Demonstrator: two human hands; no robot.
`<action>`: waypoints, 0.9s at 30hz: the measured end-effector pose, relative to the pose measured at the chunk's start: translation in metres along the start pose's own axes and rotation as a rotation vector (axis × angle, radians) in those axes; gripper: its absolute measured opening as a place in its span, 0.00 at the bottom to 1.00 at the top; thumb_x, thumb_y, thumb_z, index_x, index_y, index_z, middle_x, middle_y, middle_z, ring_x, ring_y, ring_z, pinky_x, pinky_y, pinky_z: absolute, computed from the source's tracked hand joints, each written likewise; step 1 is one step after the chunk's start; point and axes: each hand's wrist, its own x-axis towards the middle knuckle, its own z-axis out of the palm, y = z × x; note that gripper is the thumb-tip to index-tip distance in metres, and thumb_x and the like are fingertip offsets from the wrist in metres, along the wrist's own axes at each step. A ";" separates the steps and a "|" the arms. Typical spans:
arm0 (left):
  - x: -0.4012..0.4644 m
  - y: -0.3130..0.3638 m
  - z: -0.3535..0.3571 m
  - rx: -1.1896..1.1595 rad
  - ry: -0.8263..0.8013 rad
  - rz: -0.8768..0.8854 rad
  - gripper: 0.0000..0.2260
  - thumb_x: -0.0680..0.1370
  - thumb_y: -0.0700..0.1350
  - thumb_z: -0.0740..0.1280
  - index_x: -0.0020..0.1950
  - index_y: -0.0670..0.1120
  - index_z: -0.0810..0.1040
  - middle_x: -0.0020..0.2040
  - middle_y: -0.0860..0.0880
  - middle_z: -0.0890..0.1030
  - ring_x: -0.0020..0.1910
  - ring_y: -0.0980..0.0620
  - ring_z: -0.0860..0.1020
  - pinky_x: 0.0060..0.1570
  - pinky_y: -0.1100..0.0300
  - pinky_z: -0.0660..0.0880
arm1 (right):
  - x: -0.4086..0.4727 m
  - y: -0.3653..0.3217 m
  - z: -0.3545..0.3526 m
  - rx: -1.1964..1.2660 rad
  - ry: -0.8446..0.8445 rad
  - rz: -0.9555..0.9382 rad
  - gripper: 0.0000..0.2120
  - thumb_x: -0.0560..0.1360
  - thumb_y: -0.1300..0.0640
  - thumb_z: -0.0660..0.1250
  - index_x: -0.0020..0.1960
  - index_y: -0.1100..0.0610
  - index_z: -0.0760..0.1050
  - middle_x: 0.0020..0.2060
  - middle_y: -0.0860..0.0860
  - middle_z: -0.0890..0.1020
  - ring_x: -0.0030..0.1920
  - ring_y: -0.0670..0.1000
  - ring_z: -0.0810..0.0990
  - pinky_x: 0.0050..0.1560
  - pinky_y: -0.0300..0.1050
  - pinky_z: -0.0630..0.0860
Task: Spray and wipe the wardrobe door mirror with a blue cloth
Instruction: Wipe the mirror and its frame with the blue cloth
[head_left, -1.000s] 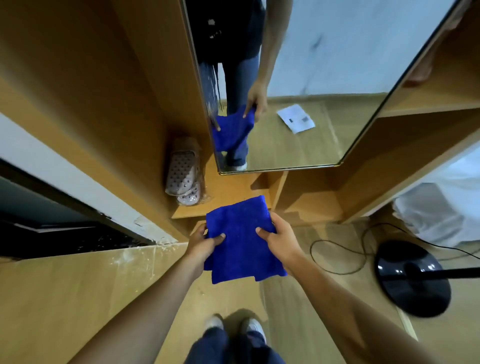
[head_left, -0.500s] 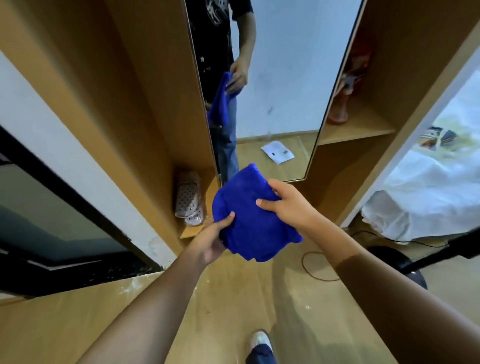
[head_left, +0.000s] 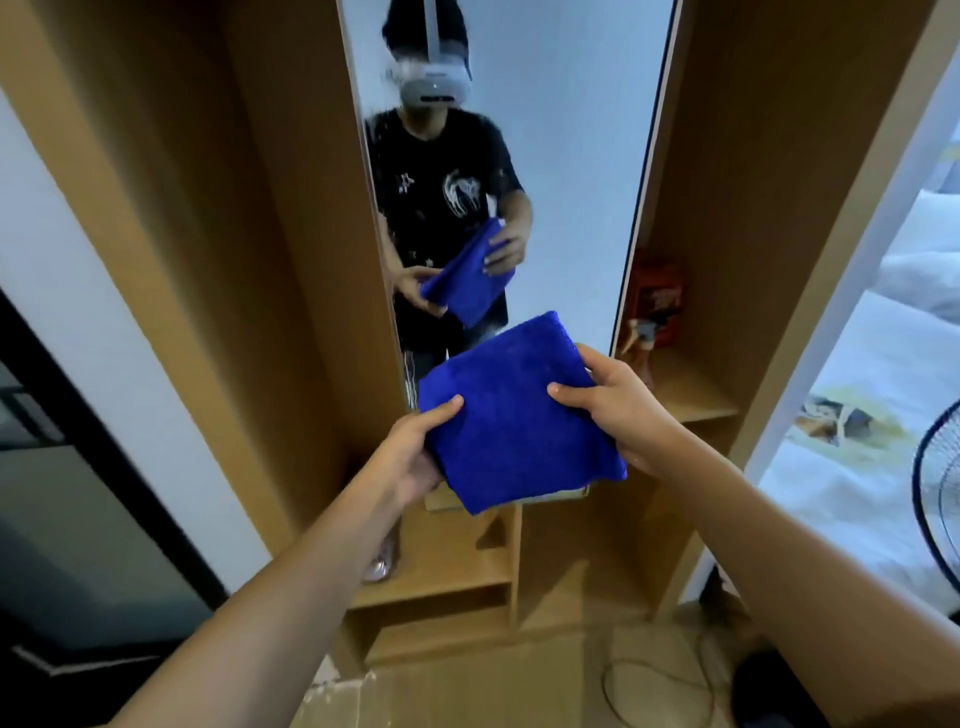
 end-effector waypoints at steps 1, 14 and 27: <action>0.005 0.011 0.013 0.006 0.027 0.031 0.26 0.68 0.44 0.76 0.64 0.41 0.77 0.59 0.43 0.82 0.58 0.45 0.80 0.52 0.51 0.77 | 0.009 -0.006 -0.008 0.007 0.012 -0.019 0.14 0.79 0.65 0.64 0.58 0.49 0.77 0.49 0.44 0.85 0.50 0.48 0.84 0.44 0.42 0.81; 0.036 0.140 0.160 0.388 0.257 0.750 0.13 0.78 0.45 0.68 0.61 0.53 0.73 0.56 0.54 0.79 0.54 0.53 0.78 0.50 0.54 0.78 | 0.111 -0.105 -0.078 0.027 0.130 -0.392 0.09 0.79 0.57 0.67 0.58 0.46 0.76 0.52 0.44 0.84 0.52 0.46 0.83 0.53 0.46 0.81; 0.030 0.308 0.246 0.538 0.230 1.190 0.13 0.79 0.48 0.67 0.63 0.50 0.72 0.58 0.54 0.77 0.55 0.53 0.76 0.54 0.56 0.76 | 0.182 -0.257 -0.077 0.014 0.317 -0.685 0.09 0.79 0.53 0.66 0.59 0.52 0.75 0.50 0.44 0.83 0.50 0.47 0.83 0.51 0.46 0.81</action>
